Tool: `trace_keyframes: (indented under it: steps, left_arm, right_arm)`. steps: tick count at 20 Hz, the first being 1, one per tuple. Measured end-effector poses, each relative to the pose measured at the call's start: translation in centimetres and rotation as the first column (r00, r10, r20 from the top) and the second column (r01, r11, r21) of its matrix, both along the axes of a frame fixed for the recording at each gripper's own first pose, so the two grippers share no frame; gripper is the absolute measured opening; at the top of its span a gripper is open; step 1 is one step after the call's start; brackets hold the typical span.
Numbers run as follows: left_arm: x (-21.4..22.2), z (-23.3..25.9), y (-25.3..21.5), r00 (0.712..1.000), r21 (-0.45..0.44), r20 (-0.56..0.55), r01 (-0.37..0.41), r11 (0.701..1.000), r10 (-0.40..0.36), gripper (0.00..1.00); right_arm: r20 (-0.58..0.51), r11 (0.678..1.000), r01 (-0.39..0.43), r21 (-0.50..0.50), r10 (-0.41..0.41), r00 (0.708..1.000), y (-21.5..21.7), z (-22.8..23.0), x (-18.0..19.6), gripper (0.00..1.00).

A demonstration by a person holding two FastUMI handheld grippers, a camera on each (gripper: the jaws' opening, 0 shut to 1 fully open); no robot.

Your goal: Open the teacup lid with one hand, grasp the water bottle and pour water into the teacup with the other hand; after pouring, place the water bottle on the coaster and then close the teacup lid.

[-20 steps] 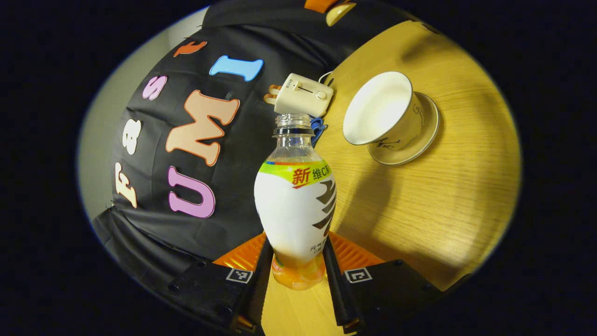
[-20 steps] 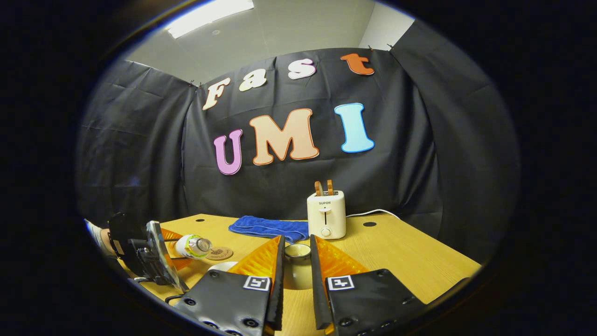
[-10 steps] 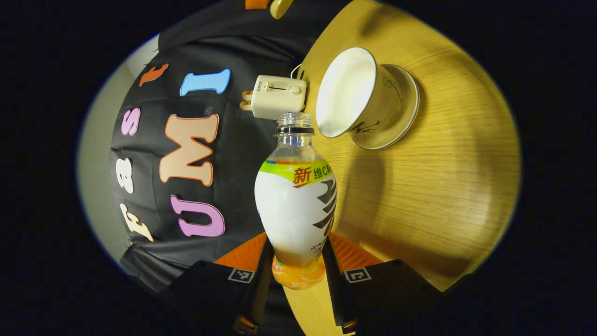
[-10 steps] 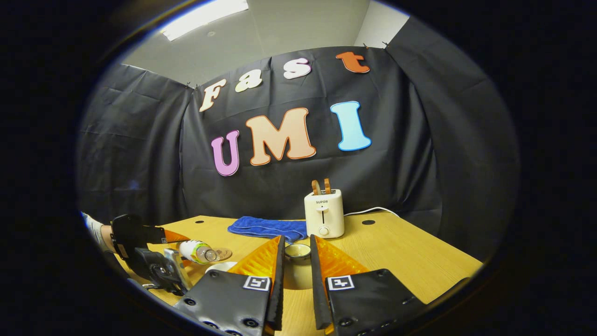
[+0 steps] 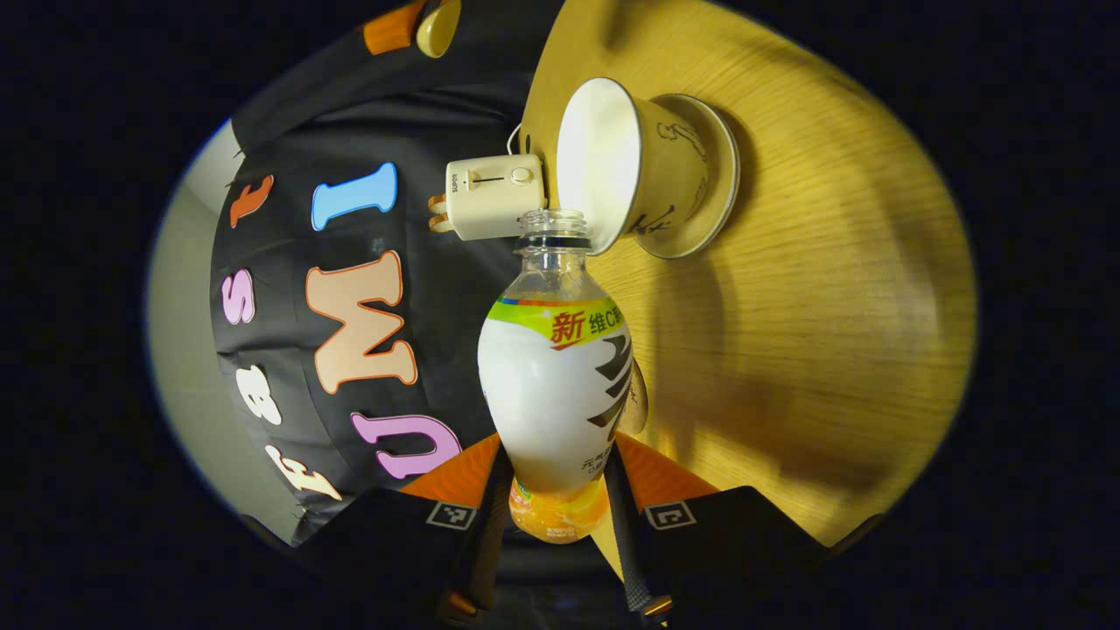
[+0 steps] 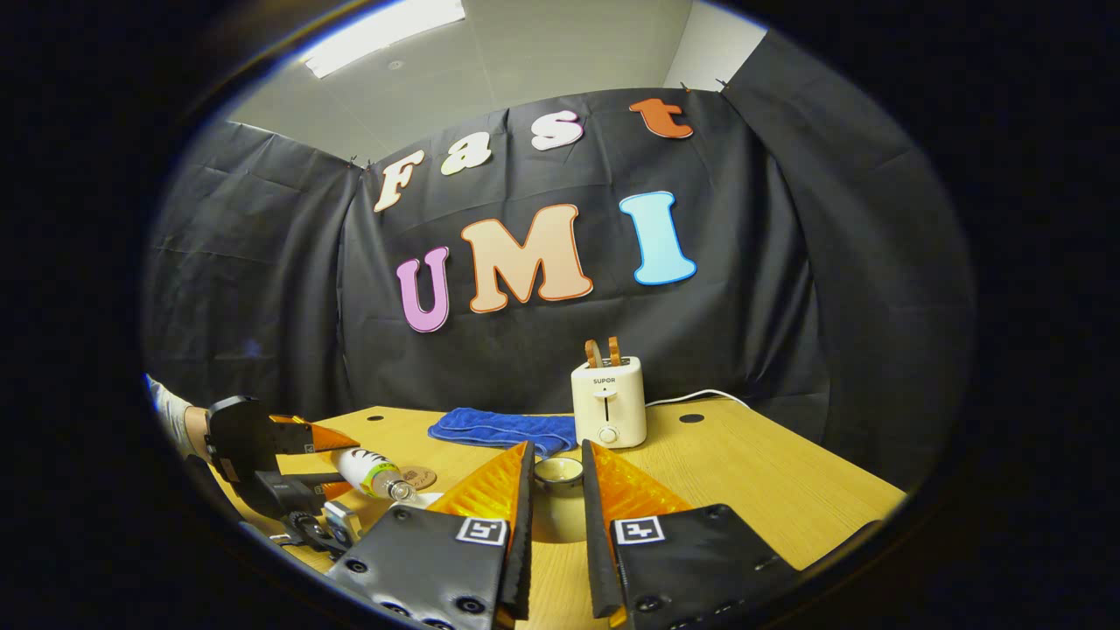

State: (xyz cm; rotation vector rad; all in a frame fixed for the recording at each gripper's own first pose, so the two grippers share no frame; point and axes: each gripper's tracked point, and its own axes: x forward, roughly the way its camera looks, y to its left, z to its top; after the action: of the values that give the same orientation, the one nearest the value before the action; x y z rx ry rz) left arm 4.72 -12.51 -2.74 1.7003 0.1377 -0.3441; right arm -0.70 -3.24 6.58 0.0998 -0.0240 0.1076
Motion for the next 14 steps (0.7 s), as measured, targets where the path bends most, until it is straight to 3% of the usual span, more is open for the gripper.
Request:
trace_keyframes:
  steps: [7,14]
  left_arm:
    - [0.1,1.2,-0.1,0.999,0.123,0.040,0.024,0.992,-0.029,0.55]
    - [0.1,1.7,-0.4,0.997,0.186,0.058,0.034,0.982,-0.045,0.55]
  right_arm:
    - [-0.008,1.000,-0.014,0.002,0.014,1.000,0.6,-0.3,0.0,0.31]
    - [-0.003,0.999,-0.036,-0.004,0.036,0.999,1.5,0.0,-0.4,0.30]
